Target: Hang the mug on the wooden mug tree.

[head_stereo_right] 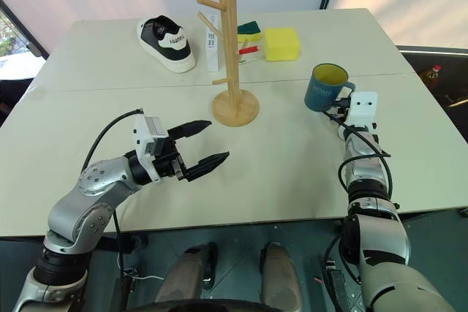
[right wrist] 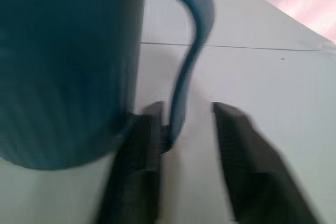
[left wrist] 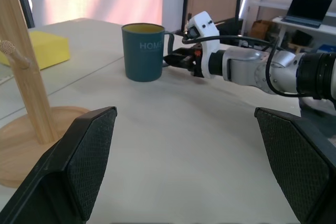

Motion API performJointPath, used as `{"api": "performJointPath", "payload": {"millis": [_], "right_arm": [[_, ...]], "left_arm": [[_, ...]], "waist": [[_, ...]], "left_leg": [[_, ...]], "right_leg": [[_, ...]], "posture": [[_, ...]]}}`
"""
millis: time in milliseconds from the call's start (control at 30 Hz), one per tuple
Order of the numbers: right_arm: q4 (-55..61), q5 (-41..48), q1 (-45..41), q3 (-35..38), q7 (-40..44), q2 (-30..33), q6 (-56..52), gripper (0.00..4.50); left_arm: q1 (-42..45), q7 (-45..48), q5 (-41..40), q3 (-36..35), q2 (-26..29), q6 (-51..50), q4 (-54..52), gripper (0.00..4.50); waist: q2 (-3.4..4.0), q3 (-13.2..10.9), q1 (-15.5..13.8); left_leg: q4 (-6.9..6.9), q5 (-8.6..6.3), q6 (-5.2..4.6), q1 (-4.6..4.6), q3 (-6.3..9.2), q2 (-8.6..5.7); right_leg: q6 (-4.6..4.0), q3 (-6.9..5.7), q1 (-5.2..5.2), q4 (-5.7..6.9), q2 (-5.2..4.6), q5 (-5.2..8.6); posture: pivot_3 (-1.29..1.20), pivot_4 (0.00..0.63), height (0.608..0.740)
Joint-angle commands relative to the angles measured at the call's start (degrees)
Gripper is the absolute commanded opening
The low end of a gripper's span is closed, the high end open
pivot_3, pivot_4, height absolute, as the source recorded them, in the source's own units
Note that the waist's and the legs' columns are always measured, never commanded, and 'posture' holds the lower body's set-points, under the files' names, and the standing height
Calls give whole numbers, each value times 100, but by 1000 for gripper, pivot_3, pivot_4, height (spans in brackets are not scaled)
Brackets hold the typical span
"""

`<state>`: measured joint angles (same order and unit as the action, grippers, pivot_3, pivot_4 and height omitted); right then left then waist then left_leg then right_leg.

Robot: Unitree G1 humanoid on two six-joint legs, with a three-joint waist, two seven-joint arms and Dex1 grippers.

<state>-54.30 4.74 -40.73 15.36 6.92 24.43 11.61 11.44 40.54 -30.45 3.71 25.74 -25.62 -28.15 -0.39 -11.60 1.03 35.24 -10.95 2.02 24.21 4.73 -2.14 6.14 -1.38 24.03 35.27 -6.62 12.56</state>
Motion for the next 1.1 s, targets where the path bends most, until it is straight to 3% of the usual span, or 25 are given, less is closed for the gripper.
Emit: {"api": "performJointPath", "payload": {"millis": [33,233,467,600,767,1100], "right_arm": [[88,90,-132,31,94,-2,177,24],[685,125,80,-114,544,0,260,24],[3179,-63,662,-1069,2171,524,192,24],[4530,86,386,-1580,3124,851,-616,24],[4733,-21,-136,-1793,3421,882,-1217,24],[3905,-110,-896,-1870,3660,770,-1107,24]], "left_arm": [[-14,-2,27,-46,16,128,-127,4500],[-95,-5,46,-185,85,184,-67,4500],[-183,76,-38,-894,370,368,326,4500],[-34,247,-212,-1272,526,456,554,4500],[177,257,-326,-1424,532,462,642,4500],[135,138,-525,-1576,580,375,348,4500]], "waist": [[0,0,5],[0,0,5],[4,-2,10],[1,-1,8],[0,-1,-44],[-1,-1,-26]], "left_leg": [[0,0,0,-3,0,0],[-1,0,0,-13,0,1],[-3,0,0,-16,1,3],[-1,-1,0,-19,4,8],[2,-1,1,-17,5,8],[-3,-1,2,8,3,3]], "right_leg": [[0,0,-3,0,0,0],[0,1,-11,0,2,1],[0,2,-8,8,4,1],[14,1,-9,9,8,10],[4,1,-10,6,8,5],[15,0,12,-3,5,-9]], "posture": [[0,150,740],[0,150,740],[0,150,740],[0,150,740],[0,150,740],[0,150,740]]}}
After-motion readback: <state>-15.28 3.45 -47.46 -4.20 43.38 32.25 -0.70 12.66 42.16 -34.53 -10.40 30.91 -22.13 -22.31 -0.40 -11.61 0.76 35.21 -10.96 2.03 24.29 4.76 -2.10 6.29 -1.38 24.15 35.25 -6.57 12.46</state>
